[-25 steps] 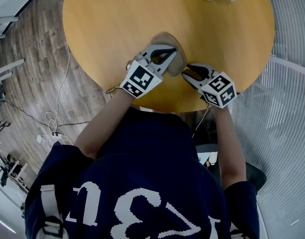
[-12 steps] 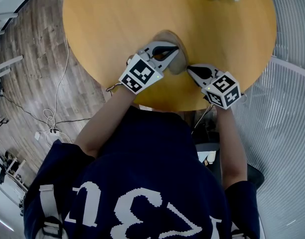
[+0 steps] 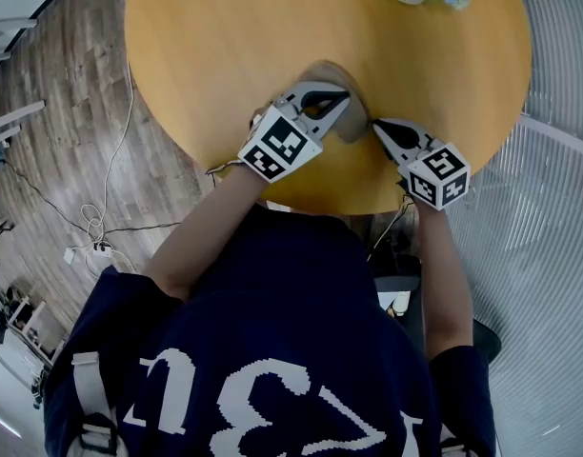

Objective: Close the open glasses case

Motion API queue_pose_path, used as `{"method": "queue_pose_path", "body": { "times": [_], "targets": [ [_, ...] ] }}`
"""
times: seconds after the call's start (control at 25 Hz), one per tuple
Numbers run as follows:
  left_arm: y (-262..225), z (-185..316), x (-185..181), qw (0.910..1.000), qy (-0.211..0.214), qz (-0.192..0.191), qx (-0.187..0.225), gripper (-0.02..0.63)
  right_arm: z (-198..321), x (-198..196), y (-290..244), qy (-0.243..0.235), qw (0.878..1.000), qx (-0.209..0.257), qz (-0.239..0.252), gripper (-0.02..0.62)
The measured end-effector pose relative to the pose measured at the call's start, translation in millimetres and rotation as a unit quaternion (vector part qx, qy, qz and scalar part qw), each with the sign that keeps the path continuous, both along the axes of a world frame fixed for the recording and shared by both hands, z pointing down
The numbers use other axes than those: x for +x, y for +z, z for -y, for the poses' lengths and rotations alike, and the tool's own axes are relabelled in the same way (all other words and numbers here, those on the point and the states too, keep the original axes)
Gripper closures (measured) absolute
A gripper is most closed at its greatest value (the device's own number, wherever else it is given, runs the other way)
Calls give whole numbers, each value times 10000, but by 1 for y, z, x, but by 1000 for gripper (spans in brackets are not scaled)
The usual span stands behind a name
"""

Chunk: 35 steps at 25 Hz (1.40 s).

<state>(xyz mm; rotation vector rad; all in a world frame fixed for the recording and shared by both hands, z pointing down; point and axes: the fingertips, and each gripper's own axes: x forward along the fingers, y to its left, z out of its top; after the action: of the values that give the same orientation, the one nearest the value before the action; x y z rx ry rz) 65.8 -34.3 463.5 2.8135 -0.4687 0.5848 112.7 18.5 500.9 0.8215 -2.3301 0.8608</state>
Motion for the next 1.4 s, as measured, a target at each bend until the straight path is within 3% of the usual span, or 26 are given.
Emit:
{"method": "queue_pose_path", "body": {
  "times": [0.36,0.56,0.64,0.76,0.84,0.92,1.0,1.24,1.32,1.4],
  "targets": [
    [1,1,0,10000,23,18,1,594,32,-12,-4,-564,9975,391,-168,574],
    [1,0,1,10000,41,-12,-30,594,92,-28,-25,-400,9973,336,520,575],
    [0,-1,1,10000,60,-30,-48,594,104,-33,-35,-726,9961,266,423,574],
    [-2,-2,0,9999,85,-67,-35,594,91,-23,-31,-1241,9922,112,49,571],
    [-3,-2,0,9999,105,-72,-40,594,73,-11,-23,-1338,9907,-194,132,559],
    [-3,-1,0,9999,110,-70,-34,594,56,-4,-17,-1339,9888,-560,355,457],
    [-1,0,0,9999,97,-66,-19,594,43,-4,-11,-1374,9869,-729,439,457],
    [-3,-1,0,9999,80,-84,20,594,29,-18,-3,-1825,9828,-292,-13,506],
    [-3,-1,0,9999,78,-94,29,594,25,-18,-6,-2121,9770,-64,-229,550],
    [-2,-1,0,9999,76,-92,44,594,21,-18,-4,-2351,9709,-18,-453,548]
  ]
}}
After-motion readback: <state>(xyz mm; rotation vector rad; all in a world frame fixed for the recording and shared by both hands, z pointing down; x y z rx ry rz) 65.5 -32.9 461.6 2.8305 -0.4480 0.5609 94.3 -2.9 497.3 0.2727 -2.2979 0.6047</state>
